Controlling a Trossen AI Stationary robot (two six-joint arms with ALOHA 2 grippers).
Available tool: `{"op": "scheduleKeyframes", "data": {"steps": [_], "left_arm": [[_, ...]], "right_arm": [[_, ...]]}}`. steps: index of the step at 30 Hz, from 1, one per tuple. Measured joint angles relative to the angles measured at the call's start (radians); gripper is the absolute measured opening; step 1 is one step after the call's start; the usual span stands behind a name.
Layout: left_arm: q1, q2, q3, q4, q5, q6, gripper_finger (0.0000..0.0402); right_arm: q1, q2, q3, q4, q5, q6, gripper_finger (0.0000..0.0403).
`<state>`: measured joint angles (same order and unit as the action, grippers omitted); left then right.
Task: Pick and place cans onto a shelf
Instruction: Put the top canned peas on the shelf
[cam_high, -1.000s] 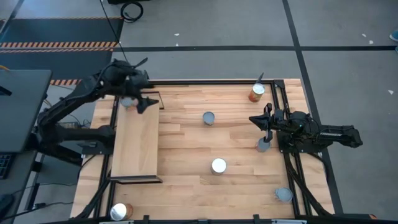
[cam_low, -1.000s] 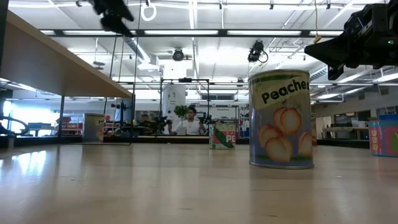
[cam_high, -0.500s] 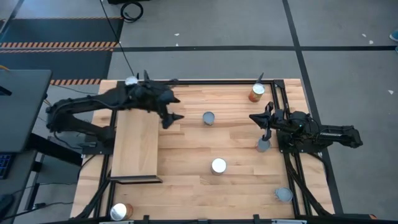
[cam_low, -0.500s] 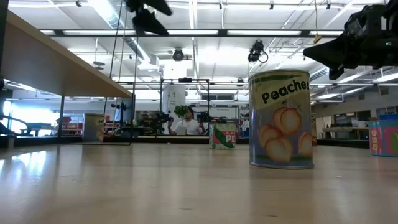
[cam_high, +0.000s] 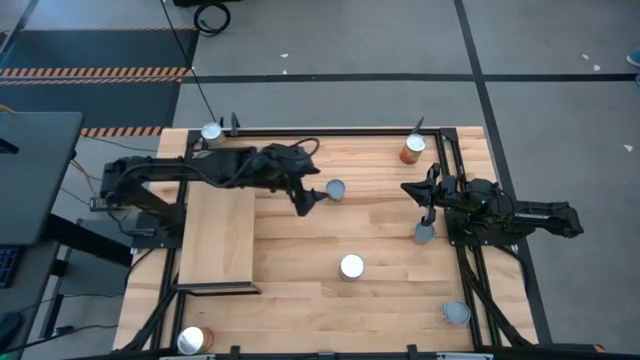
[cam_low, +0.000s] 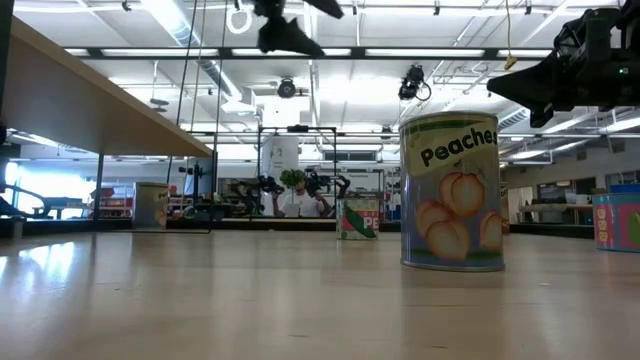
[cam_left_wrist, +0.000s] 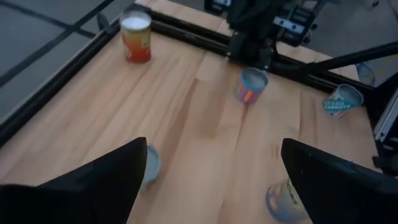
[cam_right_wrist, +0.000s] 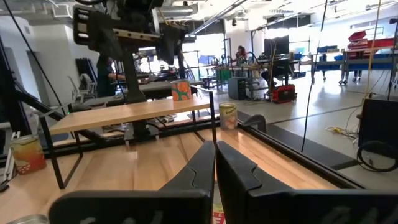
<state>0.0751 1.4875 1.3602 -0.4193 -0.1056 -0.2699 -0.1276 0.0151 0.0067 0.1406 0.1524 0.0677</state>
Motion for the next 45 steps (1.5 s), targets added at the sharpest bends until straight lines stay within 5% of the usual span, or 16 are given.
{"op": "scheduleKeyframes", "data": {"steps": [16,22,33,45], "left_arm": [[0.105,0.312,0.127,0.001,0.013,0.092,0.0375],[0.113,0.392,0.127,0.004,0.012,0.285,0.0375],[0.132,0.504,0.127,0.007,-0.004,0.485,0.0375],[0.18,0.53,0.127,0.016,0.052,0.47,0.0375]], "right_arm": [[0.0,0.0,0.0,0.0,0.001,0.0,0.002],[0.0,0.0,0.0,0.0,0.003,0.0,0.002],[0.0,0.0,0.0,0.0,0.003,0.0,0.002],[0.0,0.0,0.0,0.0,0.003,0.0,0.002]]}}
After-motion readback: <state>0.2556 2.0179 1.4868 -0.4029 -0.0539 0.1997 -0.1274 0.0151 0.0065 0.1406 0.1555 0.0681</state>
